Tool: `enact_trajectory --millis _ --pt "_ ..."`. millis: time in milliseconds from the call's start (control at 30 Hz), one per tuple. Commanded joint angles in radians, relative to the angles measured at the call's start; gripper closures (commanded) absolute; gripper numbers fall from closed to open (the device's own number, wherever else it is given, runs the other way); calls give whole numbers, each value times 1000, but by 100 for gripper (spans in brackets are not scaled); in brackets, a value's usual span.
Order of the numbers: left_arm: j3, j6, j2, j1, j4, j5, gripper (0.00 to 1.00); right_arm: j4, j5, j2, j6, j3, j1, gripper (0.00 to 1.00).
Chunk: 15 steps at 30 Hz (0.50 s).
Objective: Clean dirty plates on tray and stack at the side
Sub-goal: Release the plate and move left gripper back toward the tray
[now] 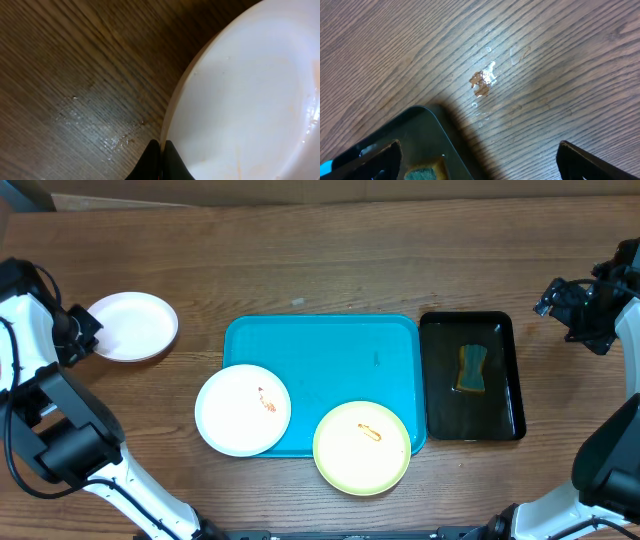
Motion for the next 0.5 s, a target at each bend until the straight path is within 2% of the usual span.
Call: enact_trajectory --millis 0,67,100,133,167,200,233,300,467 --pt "-28 20 -37 -13 40 1 96 3 2 -10 4 -2 3 0" --pt "-36 24 -37 -14 63 1 96 3 2 -10 4 -2 3 0" --pt "-36 24 -37 -17 64 1 91 3 2 -10 4 -2 3 0" --pt "-36 29 -37 -19 63 3 77 3 2 -10 4 -2 3 0" --pt "-35 30 -37 -21 58 7 43 3 2 -10 4 -2 3 0" --pt "-35 31 -37 -21 48 13 23 3 2 -10 4 -2 3 0" --pt "-31 31 -39 -21 32 26 19 3 2 -10 4 -2 3 0" --pt "-13 36 -41 -21 -19 71 18 3 2 -10 4 -2 3 0" --pt "70 58 -86 -30 -165 177 22 3 2 -10 4 -2 3 0"
